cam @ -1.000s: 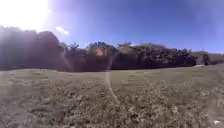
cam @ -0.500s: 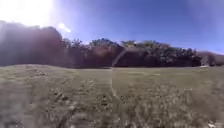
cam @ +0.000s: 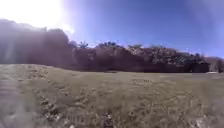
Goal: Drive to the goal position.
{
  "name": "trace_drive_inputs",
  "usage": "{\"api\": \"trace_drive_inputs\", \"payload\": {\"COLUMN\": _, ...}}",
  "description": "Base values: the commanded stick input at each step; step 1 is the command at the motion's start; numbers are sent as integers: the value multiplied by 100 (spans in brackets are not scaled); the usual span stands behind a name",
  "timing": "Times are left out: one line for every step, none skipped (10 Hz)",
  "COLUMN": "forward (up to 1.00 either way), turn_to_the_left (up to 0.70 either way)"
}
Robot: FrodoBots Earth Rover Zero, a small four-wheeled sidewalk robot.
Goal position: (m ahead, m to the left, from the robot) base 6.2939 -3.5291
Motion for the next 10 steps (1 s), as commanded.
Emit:
{"api": "trace_drive_inputs", "payload": {"forward": 100, "turn_to_the_left": -9}}
{"api": "trace_drive_inputs", "payload": {"forward": 100, "turn_to_the_left": 0}}
{"api": "trace_drive_inputs", "payload": {"forward": 100, "turn_to_the_left": 0}}
{"api": "trace_drive_inputs", "payload": {"forward": 100, "turn_to_the_left": 0}}
{"api": "trace_drive_inputs", "payload": {"forward": 100, "turn_to_the_left": 0}}
{"api": "trace_drive_inputs", "payload": {"forward": 100, "turn_to_the_left": 0}}
{"api": "trace_drive_inputs", "payload": {"forward": 100, "turn_to_the_left": 0}}
{"api": "trace_drive_inputs", "payload": {"forward": 100, "turn_to_the_left": 0}}
{"api": "trace_drive_inputs", "payload": {"forward": 100, "turn_to_the_left": 0}}
{"api": "trace_drive_inputs", "payload": {"forward": 100, "turn_to_the_left": 0}}
